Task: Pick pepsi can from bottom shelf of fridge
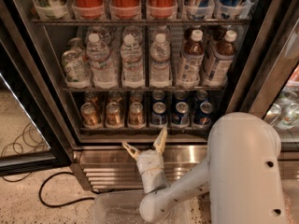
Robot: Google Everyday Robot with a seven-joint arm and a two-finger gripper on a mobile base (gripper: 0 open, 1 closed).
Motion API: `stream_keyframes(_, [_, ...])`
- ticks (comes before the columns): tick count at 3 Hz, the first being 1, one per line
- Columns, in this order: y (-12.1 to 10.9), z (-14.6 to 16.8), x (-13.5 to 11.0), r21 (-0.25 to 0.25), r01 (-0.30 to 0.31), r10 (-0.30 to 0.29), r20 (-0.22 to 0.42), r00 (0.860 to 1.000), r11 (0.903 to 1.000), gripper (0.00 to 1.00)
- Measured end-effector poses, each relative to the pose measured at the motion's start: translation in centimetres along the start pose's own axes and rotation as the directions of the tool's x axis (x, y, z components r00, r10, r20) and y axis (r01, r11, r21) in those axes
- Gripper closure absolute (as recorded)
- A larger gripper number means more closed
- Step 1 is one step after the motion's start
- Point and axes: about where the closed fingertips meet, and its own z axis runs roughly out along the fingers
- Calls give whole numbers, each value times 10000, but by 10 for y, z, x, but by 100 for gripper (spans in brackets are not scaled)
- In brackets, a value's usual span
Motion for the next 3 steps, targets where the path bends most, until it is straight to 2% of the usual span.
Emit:
stream_keyframes(1, [5, 5, -6, -220, -535, 534, -14, 9986, 9983, 0])
stream_keyframes(2, [-2, 18, -13, -370, -1234, 1232, -86, 9923, 9917, 0])
stream_keyframes(3, [-11, 32, -9, -291, -1695, 1684, -365, 9850, 9851, 0])
